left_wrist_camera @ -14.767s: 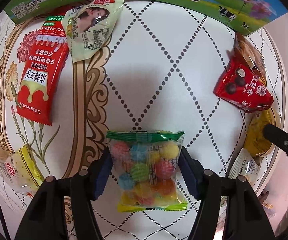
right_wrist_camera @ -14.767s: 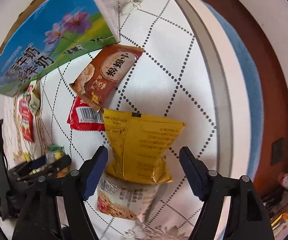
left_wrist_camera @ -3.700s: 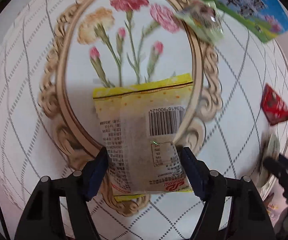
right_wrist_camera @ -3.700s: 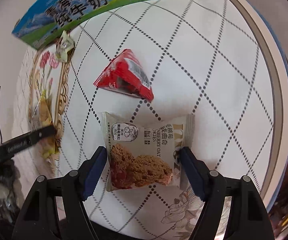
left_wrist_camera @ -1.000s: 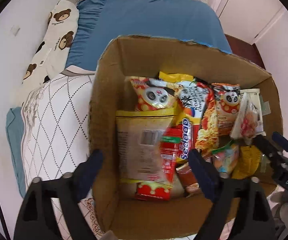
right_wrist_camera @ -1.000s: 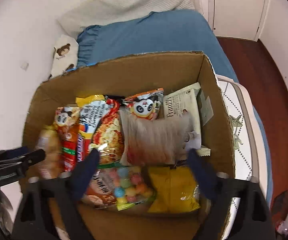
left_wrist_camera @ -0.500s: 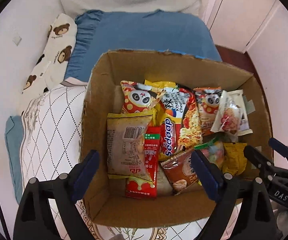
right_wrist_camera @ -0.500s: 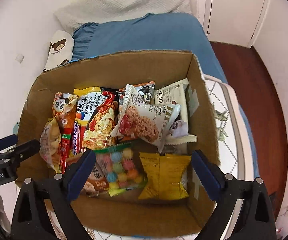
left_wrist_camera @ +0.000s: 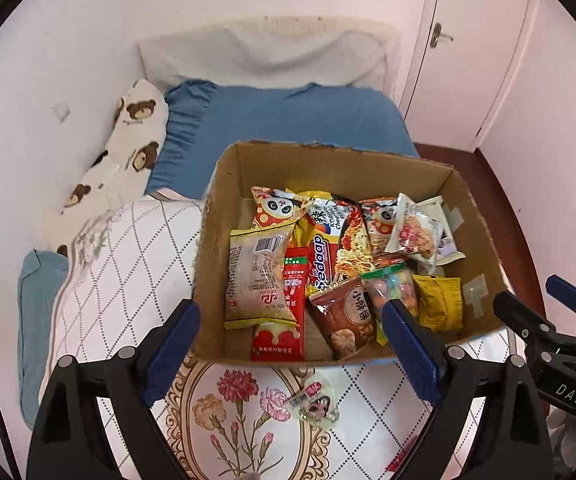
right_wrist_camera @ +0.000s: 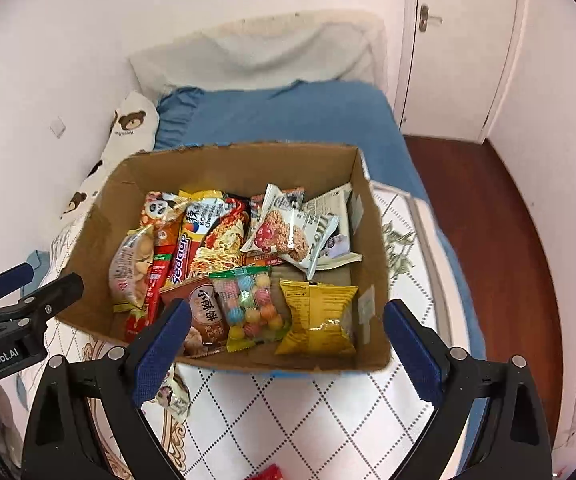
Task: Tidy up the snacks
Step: 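Lift both tools away from the box toward the remaining snacks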
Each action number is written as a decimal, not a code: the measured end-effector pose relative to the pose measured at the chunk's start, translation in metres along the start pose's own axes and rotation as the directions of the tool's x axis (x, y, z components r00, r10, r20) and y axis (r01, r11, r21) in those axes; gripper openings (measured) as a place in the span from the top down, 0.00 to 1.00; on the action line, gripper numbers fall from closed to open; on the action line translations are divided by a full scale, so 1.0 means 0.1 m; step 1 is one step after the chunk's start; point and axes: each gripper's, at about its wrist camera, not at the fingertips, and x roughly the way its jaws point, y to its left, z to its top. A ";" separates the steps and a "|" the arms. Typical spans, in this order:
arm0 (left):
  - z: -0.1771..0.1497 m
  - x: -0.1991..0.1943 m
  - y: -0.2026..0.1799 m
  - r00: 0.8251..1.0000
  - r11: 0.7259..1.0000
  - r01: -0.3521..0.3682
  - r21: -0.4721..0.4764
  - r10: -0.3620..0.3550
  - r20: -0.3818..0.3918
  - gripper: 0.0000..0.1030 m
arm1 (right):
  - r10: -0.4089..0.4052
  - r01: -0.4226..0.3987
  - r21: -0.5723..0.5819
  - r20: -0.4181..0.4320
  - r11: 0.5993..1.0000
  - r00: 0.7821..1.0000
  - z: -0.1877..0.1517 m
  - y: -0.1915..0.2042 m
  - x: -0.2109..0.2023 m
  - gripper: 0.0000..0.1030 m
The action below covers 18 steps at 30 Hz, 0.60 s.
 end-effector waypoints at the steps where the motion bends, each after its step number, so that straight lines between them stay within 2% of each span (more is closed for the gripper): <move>1: -0.03 -0.06 0.00 1.000 1.000 0.004 0.000 -0.004 0.015 0.10 | -0.001 0.001 -0.003 0.014 1.000 1.000 -0.02 0.01 -0.06 0.04; 5: -0.14 -0.31 0.00 0.998 1.000 0.017 -0.012 -0.016 0.063 0.10 | 0.002 -0.001 -0.008 0.076 1.000 0.997 -0.14 0.03 -0.41 0.04; 12: -0.33 -0.67 0.02 0.991 1.000 0.021 -0.018 -0.018 0.134 0.10 | 0.031 -0.032 0.007 0.122 0.999 0.992 -0.33 0.06 -0.82 0.04; 15: -0.52 -0.68 0.04 0.992 1.000 0.010 -0.018 -0.008 0.122 0.10 | 0.062 -0.065 0.032 0.109 0.997 0.992 -0.45 0.04 -0.88 0.04; 18: -0.77 -0.54 0.05 0.998 1.000 -0.006 -0.003 0.006 0.069 0.10 | 0.091 -0.095 0.058 0.067 0.994 0.994 -0.64 0.00 -0.78 0.04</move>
